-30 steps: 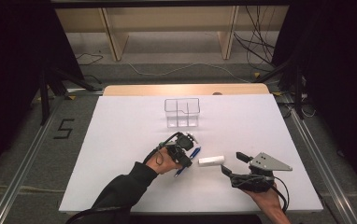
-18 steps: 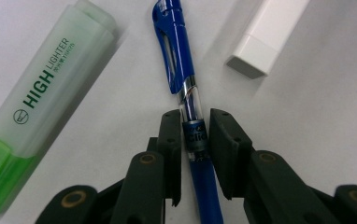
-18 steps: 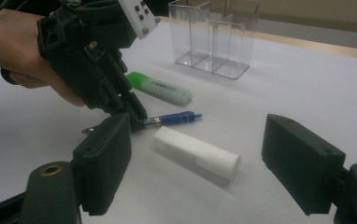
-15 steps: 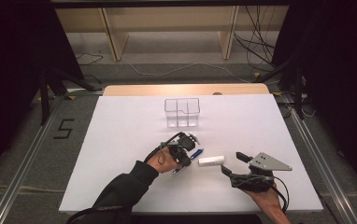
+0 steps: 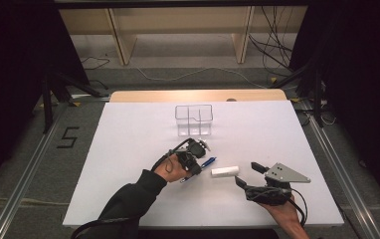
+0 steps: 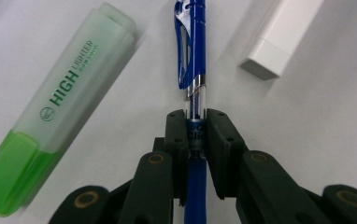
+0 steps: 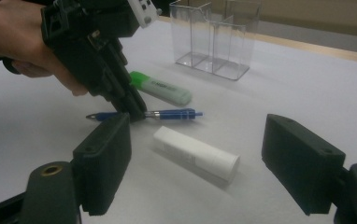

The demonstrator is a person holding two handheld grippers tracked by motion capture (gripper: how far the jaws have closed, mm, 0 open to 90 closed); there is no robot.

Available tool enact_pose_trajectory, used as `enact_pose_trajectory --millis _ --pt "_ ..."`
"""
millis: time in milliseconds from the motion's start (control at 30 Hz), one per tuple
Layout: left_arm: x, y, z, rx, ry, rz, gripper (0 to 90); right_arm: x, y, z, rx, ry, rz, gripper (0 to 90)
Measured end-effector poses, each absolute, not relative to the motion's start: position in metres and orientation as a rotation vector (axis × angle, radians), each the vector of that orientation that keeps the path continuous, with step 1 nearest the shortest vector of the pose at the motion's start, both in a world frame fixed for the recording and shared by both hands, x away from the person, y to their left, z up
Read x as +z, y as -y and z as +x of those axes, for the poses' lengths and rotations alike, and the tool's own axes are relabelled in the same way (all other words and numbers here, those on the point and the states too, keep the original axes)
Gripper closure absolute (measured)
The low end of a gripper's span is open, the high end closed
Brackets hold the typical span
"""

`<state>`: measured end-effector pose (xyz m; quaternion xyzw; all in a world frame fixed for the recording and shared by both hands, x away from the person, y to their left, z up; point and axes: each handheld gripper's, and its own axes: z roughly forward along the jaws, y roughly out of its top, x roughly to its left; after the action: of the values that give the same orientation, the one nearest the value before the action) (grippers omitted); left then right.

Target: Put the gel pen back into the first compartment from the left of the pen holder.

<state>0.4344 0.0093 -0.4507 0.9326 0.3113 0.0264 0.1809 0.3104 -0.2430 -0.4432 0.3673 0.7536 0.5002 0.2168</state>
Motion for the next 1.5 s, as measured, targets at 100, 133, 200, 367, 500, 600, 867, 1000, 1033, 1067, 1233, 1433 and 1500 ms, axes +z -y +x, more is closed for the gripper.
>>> enact_pose_trajectory --millis 100,133,200,367,500,600,867,1000,1033,1067,1233,1433,1500 --pt "-0.442 -0.016 0.434 0.037 -0.861 2.63 79.0 -0.442 0.242 0.309 1.375 -2.085 0.977 25.0" --pt "-0.438 -0.017 0.433 0.027 -0.85 2.628 79.0 -0.442 0.241 0.309 1.37 -2.083 0.961 25.0" --pt "-0.435 -0.019 0.432 0.018 -0.841 2.626 79.0 -0.441 0.24 0.308 1.362 -2.085 0.952 25.0" --pt "-0.419 -0.026 0.423 -0.014 -0.778 2.621 78.9 -0.44 0.236 0.305 1.334 -2.09 0.909 24.9" --pt "-0.414 -0.028 0.415 -0.035 -0.747 2.621 78.9 -0.439 0.232 0.303 1.312 -2.091 0.864 24.9" --pt "-0.412 -0.03 0.411 -0.042 -0.738 2.618 78.9 -0.439 0.227 0.299 1.281 -2.099 0.816 24.9" --pt "-0.404 -0.033 0.403 -0.06 -0.676 2.653 78.8 -0.435 0.209 0.293 1.188 -2.113 0.665 24.9" --pt "-0.401 -0.033 0.401 -0.062 -0.669 2.659 78.8 -0.434 0.199 0.294 1.128 -2.114 0.587 25.4" --pt "-0.4 -0.033 0.4 -0.058 -0.673 2.657 78.9 -0.434 0.196 0.294 1.105 -2.113 0.564 25.4" --pt "-0.399 -0.033 0.399 -0.06 -0.67 2.66 78.8 -0.434 0.194 0.293 1.08 -2.11 0.535 25.5" --pt "-0.396 -0.031 0.397 -0.056 -0.634 2.696 78.8 -0.435 0.179 0.291 1.009 -2.109 0.433 26.9" --pt "-0.395 -0.028 0.394 -0.062 -0.618 2.708 78.8 -0.442 0.164 0.288 0.907 -2.104 0.32 26.9" --pt "-0.395 -0.027 0.393 -0.068 -0.612 2.715 78.8 -0.444 0.16 0.286 0.873 -2.111 0.3 27.4"
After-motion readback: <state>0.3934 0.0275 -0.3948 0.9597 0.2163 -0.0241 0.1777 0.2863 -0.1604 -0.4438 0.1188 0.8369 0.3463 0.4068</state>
